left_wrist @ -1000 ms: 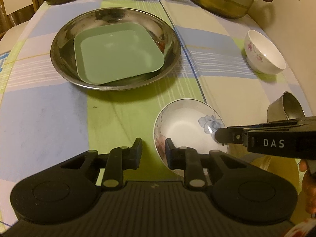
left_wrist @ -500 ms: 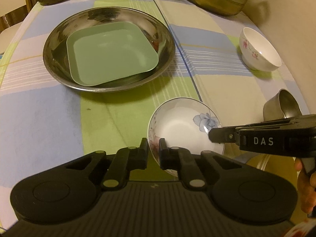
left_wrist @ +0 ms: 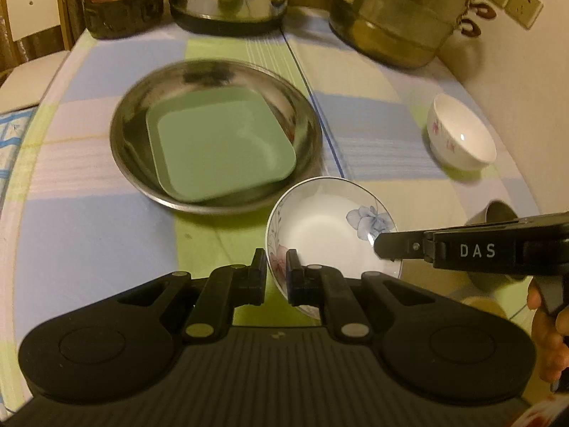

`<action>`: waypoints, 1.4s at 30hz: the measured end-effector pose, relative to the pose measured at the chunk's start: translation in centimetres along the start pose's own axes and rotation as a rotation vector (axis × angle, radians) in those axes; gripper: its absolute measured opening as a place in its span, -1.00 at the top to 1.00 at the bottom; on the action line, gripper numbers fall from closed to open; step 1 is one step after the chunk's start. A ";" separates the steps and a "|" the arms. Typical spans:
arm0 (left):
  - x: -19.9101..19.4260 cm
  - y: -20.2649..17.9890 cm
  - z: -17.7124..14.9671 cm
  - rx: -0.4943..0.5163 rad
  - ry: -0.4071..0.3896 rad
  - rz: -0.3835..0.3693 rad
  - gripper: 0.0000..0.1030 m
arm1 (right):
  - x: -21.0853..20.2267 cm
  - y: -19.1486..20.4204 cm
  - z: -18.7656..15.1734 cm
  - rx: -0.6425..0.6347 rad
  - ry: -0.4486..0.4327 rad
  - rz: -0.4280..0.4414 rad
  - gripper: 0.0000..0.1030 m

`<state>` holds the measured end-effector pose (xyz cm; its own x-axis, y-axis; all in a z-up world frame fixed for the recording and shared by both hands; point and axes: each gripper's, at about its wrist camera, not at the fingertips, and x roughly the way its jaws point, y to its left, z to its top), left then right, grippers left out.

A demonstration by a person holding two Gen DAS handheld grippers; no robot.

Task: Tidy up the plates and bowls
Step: 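Carry the floral saucer onto the green plate in the steel tray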

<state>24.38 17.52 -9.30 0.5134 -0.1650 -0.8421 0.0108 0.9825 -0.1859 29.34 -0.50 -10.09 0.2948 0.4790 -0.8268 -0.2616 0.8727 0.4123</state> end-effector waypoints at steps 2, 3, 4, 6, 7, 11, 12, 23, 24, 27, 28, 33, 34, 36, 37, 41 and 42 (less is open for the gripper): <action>-0.3 0.4 0.7 -0.004 -0.014 0.005 0.82 | 0.0 0.5 0.7 -0.009 -0.009 0.006 0.88; -0.4 0.7 1.1 -0.005 -0.022 0.009 0.82 | 0.1 0.7 1.0 -0.012 -0.013 0.010 0.88; -0.5 0.9 1.5 -0.006 -0.029 0.016 0.82 | 0.3 0.9 1.4 -0.016 -0.015 0.014 0.88; -0.4 1.4 2.1 -0.009 -0.042 0.028 0.82 | 0.7 1.3 2.2 -0.019 -0.021 0.022 0.88; -0.4 1.5 2.5 -0.011 -0.047 0.034 0.82 | 0.9 1.5 2.7 -0.023 -0.026 0.026 0.88; 0.1 2.7 3.9 -0.023 -0.064 0.055 0.82 | 1.9 2.3 4.5 -0.035 -0.039 0.033 0.88; 0.2 3.0 4.1 -0.026 -0.066 0.062 0.82 | 2.2 2.5 4.9 -0.035 -0.042 0.037 0.88; 3.1 5.9 6.7 -0.069 -0.054 0.101 0.82 | 5.9 3.7 7.9 -0.058 -0.040 0.038 0.88; 3.4 6.2 6.9 -0.073 -0.050 0.103 0.82 | 6.2 3.7 8.1 -0.059 -0.039 0.036 0.88; 4.4 6.6 7.6 -0.075 -0.041 0.113 0.82 | 7.3 3.7 8.5 -0.057 -0.032 0.030 0.88; 4.7 6.8 7.8 -0.075 -0.038 0.115 0.82 | 7.6 3.7 8.7 -0.057 -0.031 0.027 0.88; 6.2 7.4 8.4 -0.077 -0.015 0.120 0.81 | 9.1 3.5 9.3 -0.047 -0.016 0.013 0.88; 6.5 7.5 8.5 -0.079 -0.010 0.120 0.81 | 9.3 3.4 9.4 -0.044 -0.013 0.010 0.88; 6.9 7.7 8.7 -0.081 -0.004 0.120 0.81 | 9.7 3.3 9.5 -0.039 -0.008 0.006 0.88; 7.1 7.8 8.7 -0.082 -0.001 0.121 0.81 | 9.8 3.3 9.6 -0.036 -0.005 0.004 0.88; 7.7 8.1 8.9 -0.090 0.009 0.125 0.81 | 10.5 3.2 9.9 -0.030 0.001 0.000 0.88; 7.9 8.1 9.0 -0.092 0.011 0.124 0.81 | 10.6 3.2 10.0 -0.030 0.002 -0.002 0.88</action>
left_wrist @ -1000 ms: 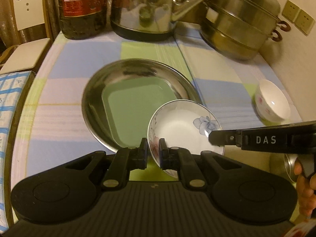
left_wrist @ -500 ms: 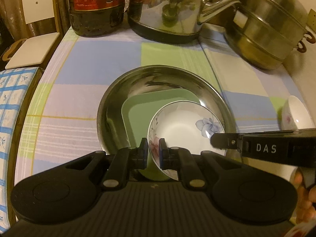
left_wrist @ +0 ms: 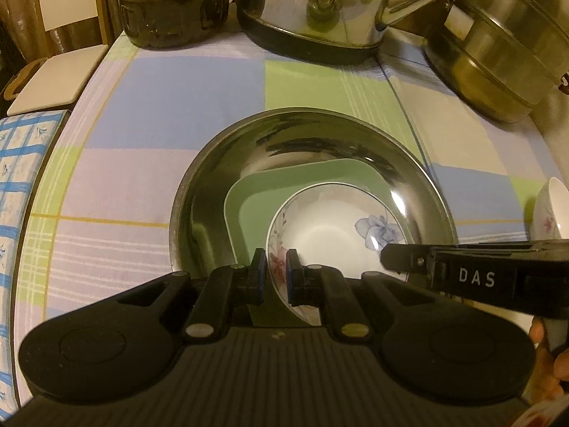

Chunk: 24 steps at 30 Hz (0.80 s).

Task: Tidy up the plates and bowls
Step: 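Carry the floral saucer onto the green plate in the steel tray, then open the right tool to release the saucer and withdraw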

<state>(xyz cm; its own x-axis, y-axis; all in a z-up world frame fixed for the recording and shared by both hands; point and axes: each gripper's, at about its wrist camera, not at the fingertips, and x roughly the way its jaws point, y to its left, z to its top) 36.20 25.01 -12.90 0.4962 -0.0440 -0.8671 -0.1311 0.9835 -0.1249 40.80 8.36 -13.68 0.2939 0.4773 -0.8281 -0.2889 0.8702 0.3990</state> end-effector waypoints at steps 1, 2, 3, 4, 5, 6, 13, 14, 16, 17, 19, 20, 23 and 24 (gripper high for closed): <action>0.1 0.0 0.1 -0.001 0.002 0.001 0.81 | 0.1 0.0 0.0 0.003 0.001 -0.001 0.87; 0.2 0.0 0.1 0.000 0.003 0.003 0.81 | 0.2 0.0 0.1 0.005 0.003 -0.001 0.87; 0.3 0.0 0.2 0.002 0.000 0.004 0.81 | 0.3 -0.1 0.1 0.007 0.004 0.000 0.87; 0.3 0.0 0.2 0.003 -0.002 0.007 0.81 | 0.4 -0.1 0.2 0.009 0.001 0.003 0.87; 0.4 -0.1 0.3 0.003 -0.003 0.009 0.81 | 0.5 -0.1 0.3 0.010 0.000 0.006 0.87; 0.4 0.0 0.4 0.001 -0.003 0.009 0.81 | 0.5 -0.1 0.4 0.012 -0.002 0.007 0.87; -0.1 -0.5 0.8 0.025 -0.018 0.022 0.67 | -0.2 0.1 0.3 -0.005 -0.042 0.004 0.68; -0.3 -0.6 0.8 0.025 -0.018 0.022 0.66 | -0.4 0.2 0.3 -0.013 -0.051 0.002 0.36; -0.8 -0.6 0.8 0.020 -0.019 0.015 0.66 | -1.0 0.3 0.2 -0.023 -0.069 0.023 -0.03; -1.1 -0.5 0.7 0.015 -0.020 0.010 0.65 | -1.4 0.4 0.1 -0.024 -0.079 0.023 -0.08; -1.8 -0.4 0.6 0.002 -0.021 0.002 0.65 | -2.3 0.4 -0.1 -0.027 -0.094 0.030 -0.08; -2.0 -0.4 0.5 -0.003 -0.020 0.001 0.66 | -2.7 0.4 -0.2 -0.022 -0.100 0.041 -0.08; -3.4 -0.3 0.0 -0.017 -0.025 -0.005 0.65 | -4.0 0.2 -0.5 -0.012 -0.119 0.059 -0.09; -3.9 -0.2 -0.1 -0.020 -0.027 -0.006 0.65 | -4.6 0.2 -0.6 -0.013 -0.128 0.063 -0.09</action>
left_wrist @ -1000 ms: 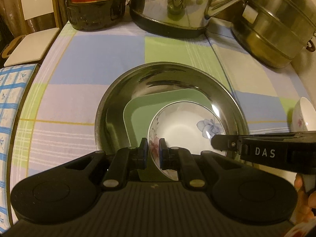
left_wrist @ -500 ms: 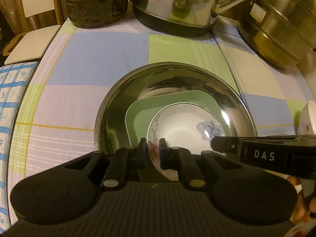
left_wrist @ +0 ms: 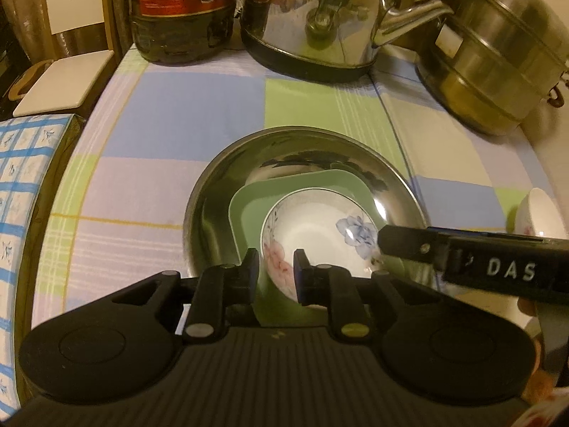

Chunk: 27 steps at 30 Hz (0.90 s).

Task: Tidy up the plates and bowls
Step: 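Open the right tool to release the saucer and withdraw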

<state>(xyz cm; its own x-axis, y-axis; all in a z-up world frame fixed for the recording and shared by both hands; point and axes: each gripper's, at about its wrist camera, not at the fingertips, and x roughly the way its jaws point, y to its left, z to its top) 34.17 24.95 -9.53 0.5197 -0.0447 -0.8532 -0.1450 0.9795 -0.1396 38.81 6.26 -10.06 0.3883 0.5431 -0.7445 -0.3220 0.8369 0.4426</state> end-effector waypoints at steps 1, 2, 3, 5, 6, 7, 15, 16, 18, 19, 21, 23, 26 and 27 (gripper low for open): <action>-0.6 0.0 -0.2 -0.002 -0.003 -0.001 0.65 | -0.4 0.0 0.0 -0.002 -0.006 0.003 -0.10; -1.1 0.0 -0.3 -0.003 -0.006 0.000 0.65 | -0.9 0.0 -0.1 -0.002 -0.011 0.005 -0.10; -1.6 -0.1 -0.5 -0.003 -0.009 0.003 0.65 | -1.4 0.1 -0.2 -0.001 -0.018 0.006 -0.11; -2.7 -0.2 -1.0 -0.003 -0.013 0.010 0.65 | -2.4 0.0 -0.4 0.005 -0.029 0.013 -0.13; -3.2 -0.2 -1.2 -0.005 -0.014 0.012 0.65 | -2.9 0.0 -0.6 0.008 -0.033 0.015 -0.14; -3.7 -0.3 -1.5 -0.008 -0.016 0.013 0.64 | -3.4 0.0 -0.7 0.009 -0.039 0.017 -0.15; -7.4 -1.4 -3.7 -0.010 -0.027 0.007 0.58 | -7.1 0.3 -2.3 0.008 -0.070 0.031 -0.18; -7.8 -1.5 -4.0 -0.012 -0.027 0.007 0.58 | -7.5 0.4 -2.6 0.004 -0.074 0.032 -0.18; -8.5 -1.7 -4.6 -0.013 -0.030 0.003 0.58 | -8.4 0.5 -3.3 -0.003 -0.077 0.033 -0.18; -8.9 -1.8 -5.0 -0.012 -0.031 0.001 0.58 | -8.9 0.5 -3.6 -0.006 -0.079 0.033 -0.18; -9.6 -2.2 -5.7 -0.008 -0.034 0.000 0.58 | -9.8 0.5 -4.4 -0.011 -0.083 0.034 -0.18; -10.2 -2.5 -6.3 -0.006 -0.034 0.000 0.58 | -10.9 0.5 -5.2 -0.017 -0.086 0.036 -0.18; -11.2 -3.1 -7.5 -0.003 -0.034 -0.004 0.58 | -12.4 0.4 -6.4 -0.027 -0.086 0.034 -0.18; -11.5 -3.3 -7.9 -0.003 -0.034 -0.006 0.58 | -12.9 0.4 -6.8 -0.030 -0.086 0.034 -0.18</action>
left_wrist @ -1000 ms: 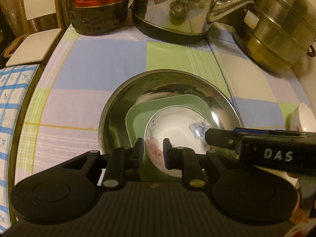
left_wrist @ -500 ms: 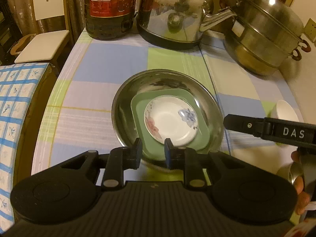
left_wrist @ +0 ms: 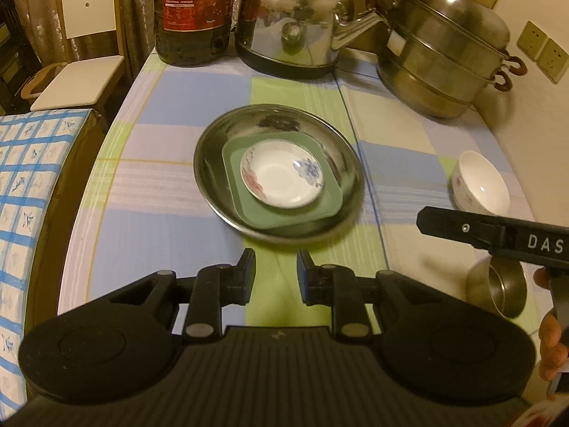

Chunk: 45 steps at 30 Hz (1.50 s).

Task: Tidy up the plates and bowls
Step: 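Open the right tool to release the saucer and withdraw, then move the right tool to the rim of the large cream bowl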

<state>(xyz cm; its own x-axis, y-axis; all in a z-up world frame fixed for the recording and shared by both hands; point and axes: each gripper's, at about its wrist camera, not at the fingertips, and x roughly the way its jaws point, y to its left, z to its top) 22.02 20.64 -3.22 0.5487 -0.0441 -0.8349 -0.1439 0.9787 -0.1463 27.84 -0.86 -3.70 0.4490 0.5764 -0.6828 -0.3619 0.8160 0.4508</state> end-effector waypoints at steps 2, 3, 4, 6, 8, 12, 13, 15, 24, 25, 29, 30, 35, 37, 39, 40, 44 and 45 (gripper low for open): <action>-0.5 -0.5 -0.7 0.002 0.004 -0.004 0.58 | -1.0 0.0 -0.7 -0.008 0.001 0.001 -0.18; -0.8 -0.8 -1.1 0.004 0.006 -0.006 0.58 | -1.5 0.0 -1.1 -0.012 0.002 0.001 -0.18; -1.0 -1.1 -1.4 0.006 0.007 -0.006 0.58 | -1.9 0.0 -1.5 -0.016 0.003 0.002 -0.18; -1.5 -1.6 -2.0 0.009 0.007 -0.009 0.58 | -2.7 -0.1 -2.2 -0.019 0.006 0.004 -0.18; -2.2 -2.3 -2.8 0.013 0.005 -0.013 0.58 | -3.7 -0.3 -3.0 -0.023 0.010 0.007 -0.18; -3.3 -3.5 -4.3 0.023 0.000 -0.020 0.58 | -5.4 -0.5 -4.4 -0.048 0.007 -0.001 -0.18; -3.5 -3.9 -4.7 0.025 -0.002 -0.021 0.58 | -5.8 -0.5 -4.8 -0.052 0.008 -0.002 -0.18; -4.0 -4.5 -5.5 0.029 -0.004 -0.023 0.58 | -6.6 -0.6 -5.5 -0.062 0.009 -0.004 -0.18; -5.9 -6.9 -9.0 0.032 0.001 -0.028 0.58 | -9.9 -1.4 -8.4 -0.086 0.016 -0.011 -0.18; -6.1 -7.2 -9.5 0.033 0.003 -0.030 0.58 | -10.3 -1.6 -8.8 -0.085 0.015 -0.013 -0.18; -6.5 -8.3 -10.9 0.042 0.013 -0.039 0.58 | -11.9 -2.4 -10.1 -0.078 0.014 -0.025 -0.18; -6.7 -8.6 -11.2 0.045 0.015 -0.041 0.58 | -12.3 -2.6 -10.4 -0.075 0.013 -0.027 -0.18; -7.5 -10.2 -12.9 0.062 0.015 -0.051 0.58 | -14.2 -3.5 -12.1 -0.062 0.008 -0.045 -0.18; -7.7 -10.7 -13.4 0.069 0.016 -0.053 0.58 | -14.9 -4.0 -12.7 -0.054 0.005 -0.054 -0.18; -8.0 -11.4 -14.0 0.079 0.016 -0.054 0.58 | -15.6 -4.4 -13.3 -0.048 0.002 -0.063 -0.18; -8.1 -11.7 -14.2 0.084 0.017 -0.055 0.58 | -15.9 -4.7 -13.5 -0.046 0.000 -0.068 -0.18; -8.4 -12.8 -15.1 0.099 0.020 -0.059 0.58 | -17.2 -5.6 -14.6 -0.033 0.000 -0.079 -0.18; -8.4 -13.1 -15.4 0.102 0.021 -0.059 0.58 | -17.4 -5.8 -14.7 -0.030 0.000 -0.082 -0.18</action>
<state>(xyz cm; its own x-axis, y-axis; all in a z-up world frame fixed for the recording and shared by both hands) 6.62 5.11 -2.43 0.5361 -0.1052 -0.8376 -0.0267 0.9896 -0.1414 10.10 -16.25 -2.92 0.4776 0.5081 -0.7167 -0.3488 0.8584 0.3761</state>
